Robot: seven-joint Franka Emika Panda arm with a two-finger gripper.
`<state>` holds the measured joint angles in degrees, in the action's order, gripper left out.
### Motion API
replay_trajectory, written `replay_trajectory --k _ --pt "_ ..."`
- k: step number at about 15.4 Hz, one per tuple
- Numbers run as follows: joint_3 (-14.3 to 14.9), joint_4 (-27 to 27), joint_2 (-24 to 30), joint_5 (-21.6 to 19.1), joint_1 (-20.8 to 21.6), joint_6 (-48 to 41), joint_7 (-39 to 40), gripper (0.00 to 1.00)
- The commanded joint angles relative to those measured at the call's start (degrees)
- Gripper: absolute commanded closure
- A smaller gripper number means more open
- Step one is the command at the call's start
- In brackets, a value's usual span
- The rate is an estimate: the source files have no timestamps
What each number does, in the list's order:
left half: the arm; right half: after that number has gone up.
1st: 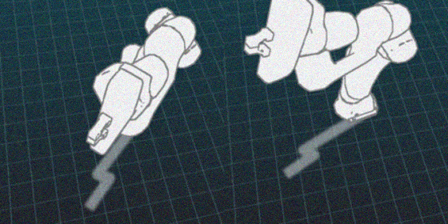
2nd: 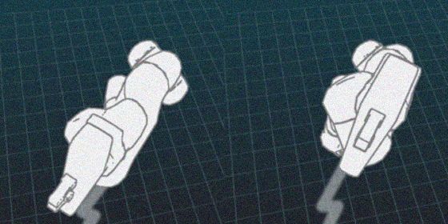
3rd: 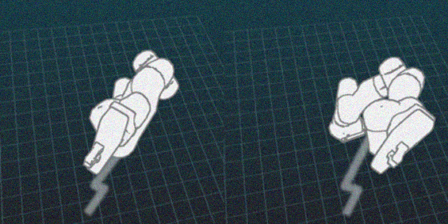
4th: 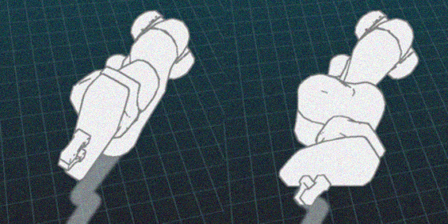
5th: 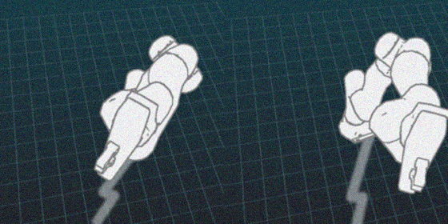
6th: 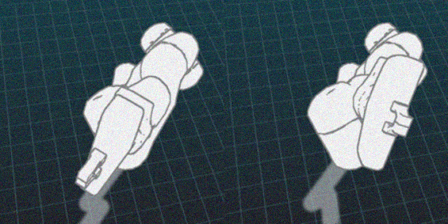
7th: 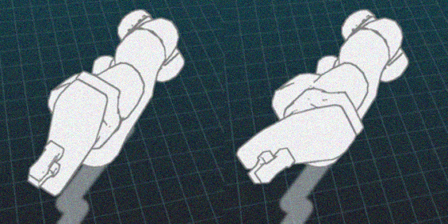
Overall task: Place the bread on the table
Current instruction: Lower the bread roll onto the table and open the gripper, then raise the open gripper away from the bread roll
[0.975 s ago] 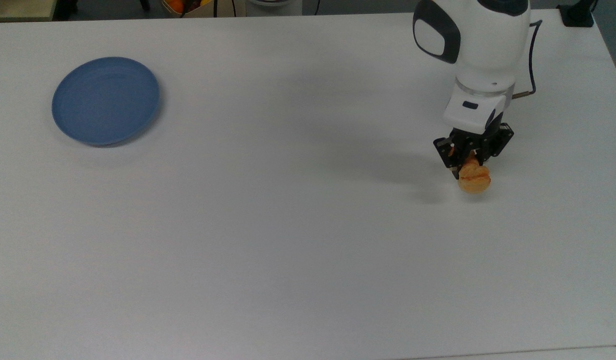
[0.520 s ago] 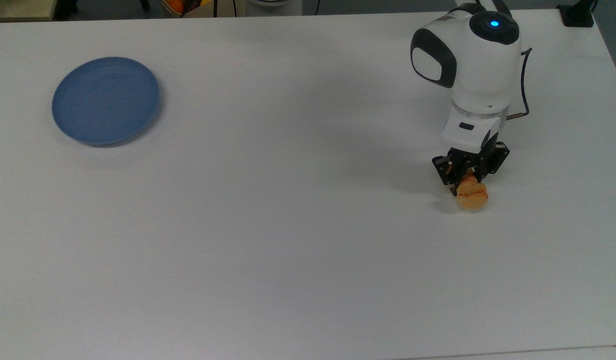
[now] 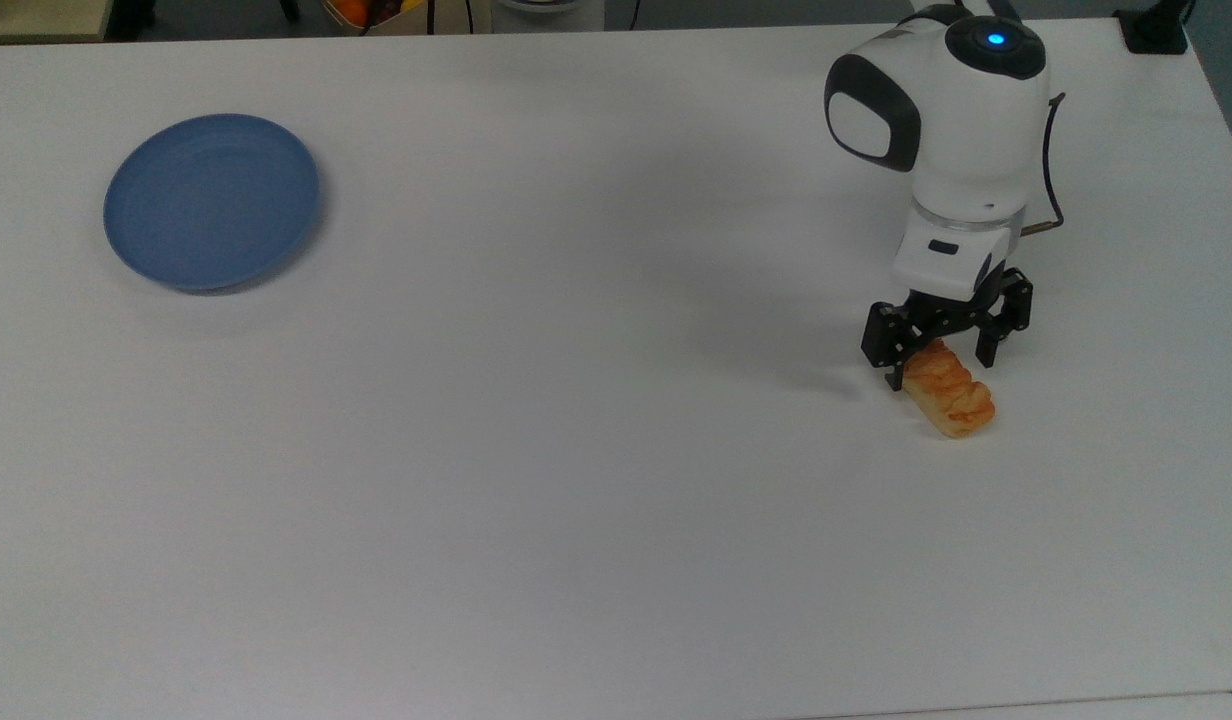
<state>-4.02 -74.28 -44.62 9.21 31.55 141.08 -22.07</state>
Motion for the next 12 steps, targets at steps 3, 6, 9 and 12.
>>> replay_trajectory --k 3,6,9,12 --pt "-1.34 -4.99 10.94 0.81 -1.84 -9.39 -1.75 0.0" --pt "-3.79 -9.11 19.89 -0.76 -6.48 -17.4 -1.93 0.0" --pt "-3.89 -14.74 30.18 -5.41 -9.48 -23.99 -2.01 0.0" --pt "-3.89 -15.55 37.31 -11.56 -14.57 -33.65 -2.1 0.0"
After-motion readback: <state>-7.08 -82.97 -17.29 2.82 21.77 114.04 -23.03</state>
